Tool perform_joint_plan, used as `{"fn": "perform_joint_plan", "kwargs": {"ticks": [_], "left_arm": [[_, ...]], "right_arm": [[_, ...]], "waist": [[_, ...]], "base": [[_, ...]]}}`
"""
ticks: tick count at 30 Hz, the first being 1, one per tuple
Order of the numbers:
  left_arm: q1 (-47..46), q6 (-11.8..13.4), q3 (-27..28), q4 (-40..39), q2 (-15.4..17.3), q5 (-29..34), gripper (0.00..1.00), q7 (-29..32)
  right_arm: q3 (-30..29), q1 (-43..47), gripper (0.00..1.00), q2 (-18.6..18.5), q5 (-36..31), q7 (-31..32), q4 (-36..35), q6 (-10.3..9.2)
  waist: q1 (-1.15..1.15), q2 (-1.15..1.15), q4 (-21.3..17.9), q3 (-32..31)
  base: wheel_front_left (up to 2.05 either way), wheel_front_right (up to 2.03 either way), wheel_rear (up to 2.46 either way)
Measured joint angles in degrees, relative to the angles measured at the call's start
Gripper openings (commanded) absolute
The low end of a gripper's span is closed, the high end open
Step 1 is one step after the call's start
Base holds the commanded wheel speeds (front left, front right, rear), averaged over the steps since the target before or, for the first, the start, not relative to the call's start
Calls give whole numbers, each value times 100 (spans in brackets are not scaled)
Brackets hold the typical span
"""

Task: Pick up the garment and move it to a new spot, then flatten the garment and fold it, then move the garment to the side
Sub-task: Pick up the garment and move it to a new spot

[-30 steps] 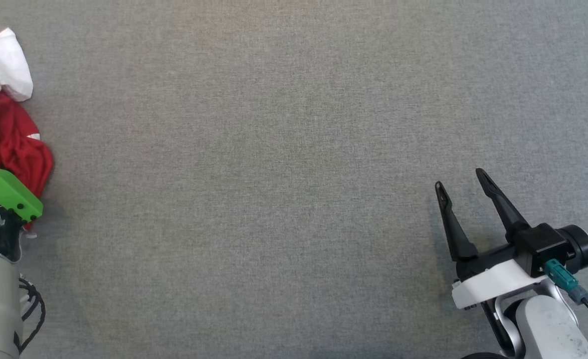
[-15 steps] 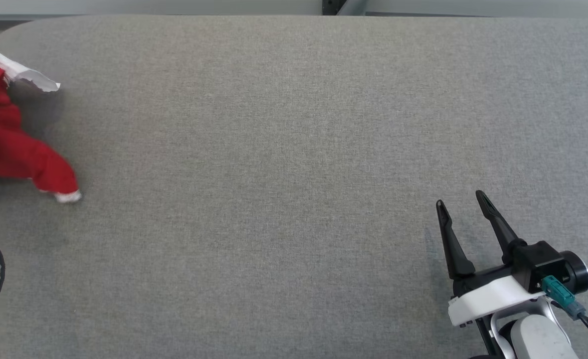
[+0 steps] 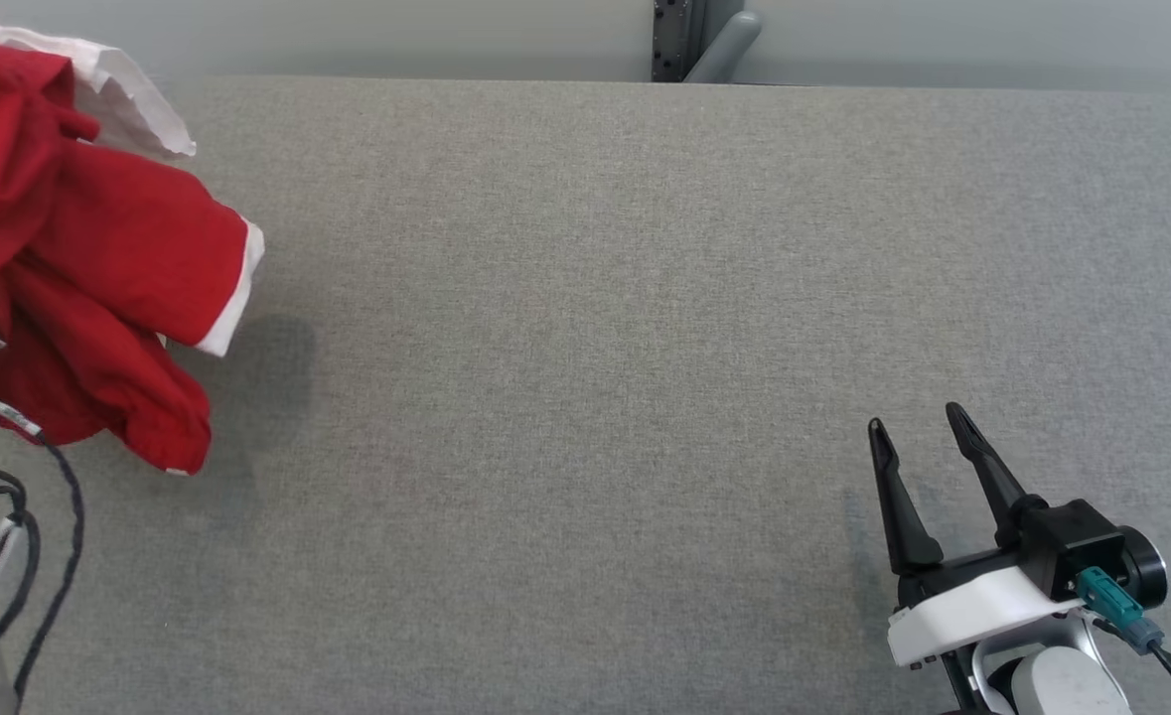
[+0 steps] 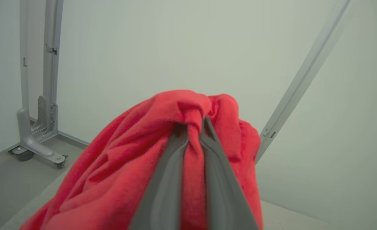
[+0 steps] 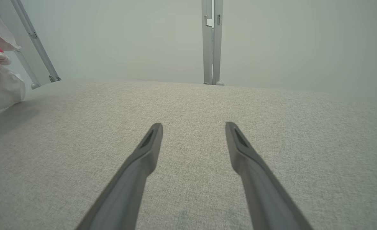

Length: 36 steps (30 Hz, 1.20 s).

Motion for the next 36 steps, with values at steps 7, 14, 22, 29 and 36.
{"fn": "perform_joint_plan", "kwargs": {"ticks": [7, 14, 22, 29, 36], "left_arm": [[648, 215, -760, -1889, -650, -153, 0, 567], [1056, 336, -2085, -2350, -1347, 66, 0, 677], [985, 405, -3496, -1444, -1581, 10, 0, 211], [900, 651, -4150, 289, -1599, 192, 0, -344], [927, 653, -4568, 1969, -1596, 310, 0, -900]], "right_arm": [[-12, 9, 100, 53, 44, 0, 14, 0], [-22, 21, 100, 85, 96, 0, 12, 0], [26, 50, 100, 94, 145, 0, 27, 0], [48, 166, 100, 97, 249, 0, 53, 0], [103, 320, 100, 100, 266, 0, 91, 0]], "waist": [[0, 0, -210, 0], [0, 0, -533, -21], [0, 0, -1040, -51], [0, 0, -1533, -112], [0, 0, -1843, -225]], "base": [[0, 0, 0], [0, 0, 0], [0, 0, 0], [0, 0, 0], [0, 0, 0]]}}
